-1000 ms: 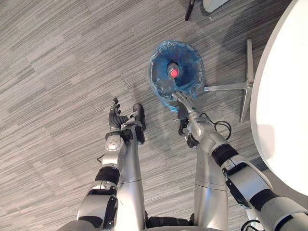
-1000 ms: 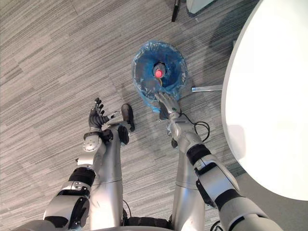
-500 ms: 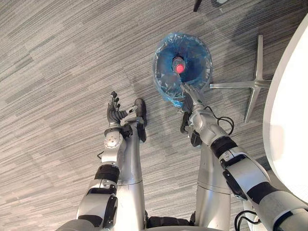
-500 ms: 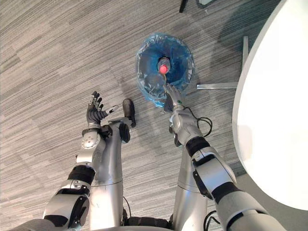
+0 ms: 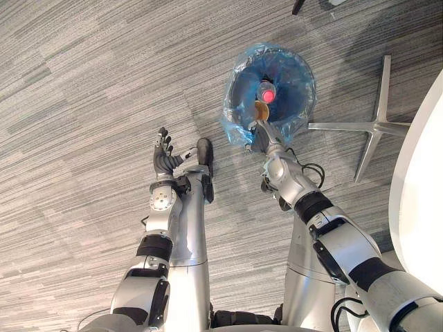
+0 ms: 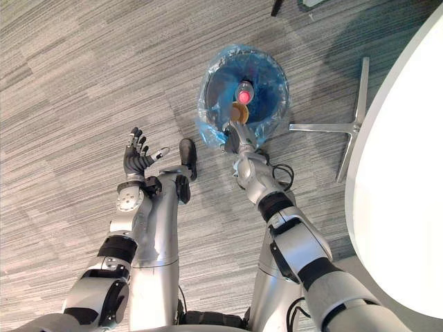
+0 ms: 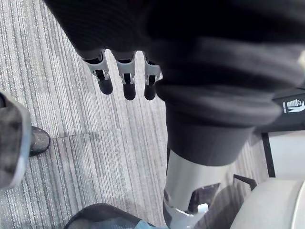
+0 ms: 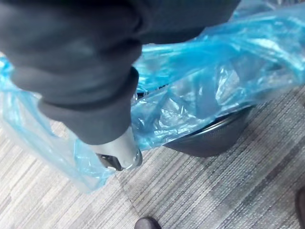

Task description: Gather rubbish on tea table into small bin, then transfer packed bag to large trash can.

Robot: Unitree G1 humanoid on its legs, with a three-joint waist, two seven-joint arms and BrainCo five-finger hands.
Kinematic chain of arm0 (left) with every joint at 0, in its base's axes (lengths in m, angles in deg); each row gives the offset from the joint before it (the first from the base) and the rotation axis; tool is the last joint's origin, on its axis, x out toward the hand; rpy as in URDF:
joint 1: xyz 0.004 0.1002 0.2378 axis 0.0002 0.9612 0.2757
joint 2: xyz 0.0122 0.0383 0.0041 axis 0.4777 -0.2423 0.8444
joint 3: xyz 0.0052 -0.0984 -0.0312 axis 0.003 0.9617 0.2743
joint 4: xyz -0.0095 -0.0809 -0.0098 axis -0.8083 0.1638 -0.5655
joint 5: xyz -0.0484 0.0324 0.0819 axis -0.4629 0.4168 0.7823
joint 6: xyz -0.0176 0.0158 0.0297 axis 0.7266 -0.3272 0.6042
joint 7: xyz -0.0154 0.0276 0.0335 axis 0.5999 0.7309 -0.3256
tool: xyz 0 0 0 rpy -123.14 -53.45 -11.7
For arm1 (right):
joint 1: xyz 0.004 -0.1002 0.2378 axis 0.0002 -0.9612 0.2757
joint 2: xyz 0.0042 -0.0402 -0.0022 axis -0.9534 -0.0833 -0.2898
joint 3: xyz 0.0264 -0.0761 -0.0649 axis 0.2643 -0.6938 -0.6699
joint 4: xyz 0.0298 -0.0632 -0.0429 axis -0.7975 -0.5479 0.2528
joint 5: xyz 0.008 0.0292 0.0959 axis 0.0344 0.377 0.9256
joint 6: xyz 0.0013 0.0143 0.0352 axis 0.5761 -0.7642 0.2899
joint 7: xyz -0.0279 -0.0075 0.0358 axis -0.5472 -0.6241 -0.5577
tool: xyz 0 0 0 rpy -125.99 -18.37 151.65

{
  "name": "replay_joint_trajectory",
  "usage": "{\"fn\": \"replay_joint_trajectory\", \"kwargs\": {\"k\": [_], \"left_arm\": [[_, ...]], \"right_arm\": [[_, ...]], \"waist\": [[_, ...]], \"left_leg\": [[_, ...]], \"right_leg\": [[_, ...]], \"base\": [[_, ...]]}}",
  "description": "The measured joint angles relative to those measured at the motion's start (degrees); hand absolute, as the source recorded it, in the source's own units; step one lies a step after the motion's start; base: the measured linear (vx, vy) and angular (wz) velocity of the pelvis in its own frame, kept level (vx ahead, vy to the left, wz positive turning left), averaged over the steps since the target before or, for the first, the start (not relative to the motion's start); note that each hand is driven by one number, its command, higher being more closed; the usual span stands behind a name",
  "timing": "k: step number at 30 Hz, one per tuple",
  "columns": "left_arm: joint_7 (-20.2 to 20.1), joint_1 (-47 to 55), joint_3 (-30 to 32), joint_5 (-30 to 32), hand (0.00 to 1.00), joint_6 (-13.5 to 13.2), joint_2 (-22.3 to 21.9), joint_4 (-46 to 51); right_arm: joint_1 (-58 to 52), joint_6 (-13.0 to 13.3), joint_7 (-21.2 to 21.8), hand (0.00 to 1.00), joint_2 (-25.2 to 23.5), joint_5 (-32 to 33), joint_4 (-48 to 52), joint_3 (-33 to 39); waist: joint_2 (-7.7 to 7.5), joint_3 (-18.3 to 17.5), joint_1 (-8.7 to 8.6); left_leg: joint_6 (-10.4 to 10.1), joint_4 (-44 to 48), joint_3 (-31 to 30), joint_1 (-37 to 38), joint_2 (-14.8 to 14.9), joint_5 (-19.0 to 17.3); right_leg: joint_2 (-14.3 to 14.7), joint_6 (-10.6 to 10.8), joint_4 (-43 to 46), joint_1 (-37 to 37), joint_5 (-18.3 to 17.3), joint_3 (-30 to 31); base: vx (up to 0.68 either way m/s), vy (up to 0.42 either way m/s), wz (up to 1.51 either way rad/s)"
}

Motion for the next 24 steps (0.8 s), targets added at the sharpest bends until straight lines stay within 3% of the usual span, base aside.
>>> {"fn": "replay_joint_trajectory", "kwargs": {"k": [15, 19, 24], "left_arm": [[0.01, 0.96, 0.09, 0.71, 0.00, 1.42, -1.17, -1.28], [-0.14, 3.38, -0.14, 1.81, 0.00, 3.22, -3.10, -1.04], [-0.74, 8.46, -1.31, 2.41, 0.00, 3.41, -3.44, 1.30]], "right_arm": [[-7.28, 0.49, -1.49, 1.00, 0.10, 4.85, 13.76, 2.74], [-13.83, 1.22, -1.58, 1.00, -0.32, 7.28, 24.17, 2.80], [-24.05, 2.25, -1.37, 1.00, -1.37, 9.23, 34.80, 4.26]], "waist": [[0.27, -0.18, -0.05], [0.26, -0.23, -0.30], [0.20, -0.33, -1.20]], "left_leg": [[0.13, -0.06, 0.73, 4.30, 1.08, -0.15], [0.11, -2.07, 1.63, 9.62, 2.00, -0.17], [0.05, -6.34, 2.41, 19.34, 2.21, -0.16]], "right_leg": [[1.22, -0.11, -1.10, 4.09, 0.25, 0.56], [2.13, 0.09, -3.54, 9.12, 0.83, 0.94], [2.72, -0.14, -8.18, 18.59, 1.41, 0.81]], "base": [[0.00, 0.011, -0.04], [-0.02, 0.005, -0.12], [0.01, -0.010, -0.05]]}}
